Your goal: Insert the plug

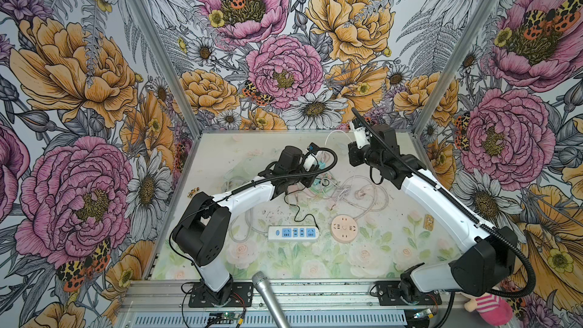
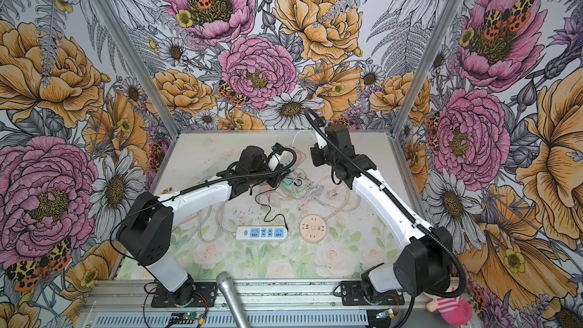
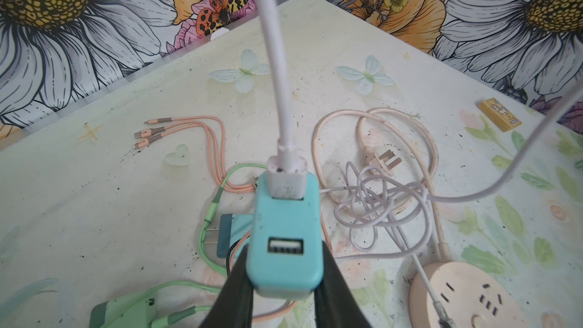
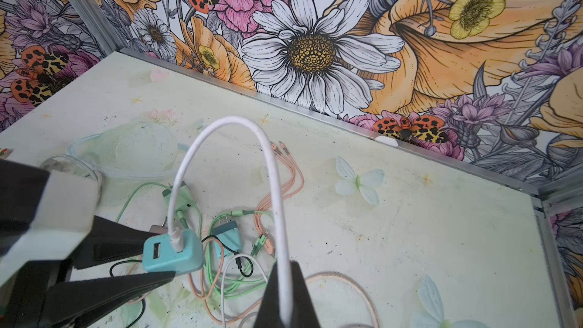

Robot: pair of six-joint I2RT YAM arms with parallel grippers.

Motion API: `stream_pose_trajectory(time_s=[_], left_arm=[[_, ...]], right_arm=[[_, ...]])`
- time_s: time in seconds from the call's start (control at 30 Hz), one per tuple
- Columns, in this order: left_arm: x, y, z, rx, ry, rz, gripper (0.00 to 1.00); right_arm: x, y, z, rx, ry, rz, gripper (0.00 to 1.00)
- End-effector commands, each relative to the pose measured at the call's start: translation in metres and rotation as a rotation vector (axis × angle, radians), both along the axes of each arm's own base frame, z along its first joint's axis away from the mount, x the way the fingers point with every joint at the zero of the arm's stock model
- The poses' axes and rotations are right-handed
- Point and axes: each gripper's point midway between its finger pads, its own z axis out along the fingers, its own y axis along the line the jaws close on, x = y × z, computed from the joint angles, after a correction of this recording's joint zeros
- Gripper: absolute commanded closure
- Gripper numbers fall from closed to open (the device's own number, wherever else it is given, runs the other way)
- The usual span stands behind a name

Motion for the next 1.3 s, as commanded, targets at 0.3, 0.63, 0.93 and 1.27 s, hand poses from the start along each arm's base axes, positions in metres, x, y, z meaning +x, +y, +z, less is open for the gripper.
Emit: stream_pose_trajectory(time_s=[0.3, 0.63, 0.93, 1.27], left_arm=[[-0.016, -0.016, 0.086, -0.083, -0.048, 0.027, 0.88], [-0.005, -0.013, 0.09, -0.095, -0.047, 0.077, 0.88], [0.006, -0.037, 0.082, -0.138, -0.015, 0.071, 0.88], [0.021, -0.065, 0.072, -0.187, 0.023, 0.047, 0.88]], right_arm=[[0.033, -0.012, 0.086, -0.017, -0.211, -0.054, 1.0], [0.066, -0.042, 0.078, -0.164, -0.224, -0.156, 1.0], [0.121, -0.071, 0.081, -0.149, -0.229, -0.217, 1.0], [0.169, -0.089, 0.093, -0.124, -0.279, -0.231, 1.0]])
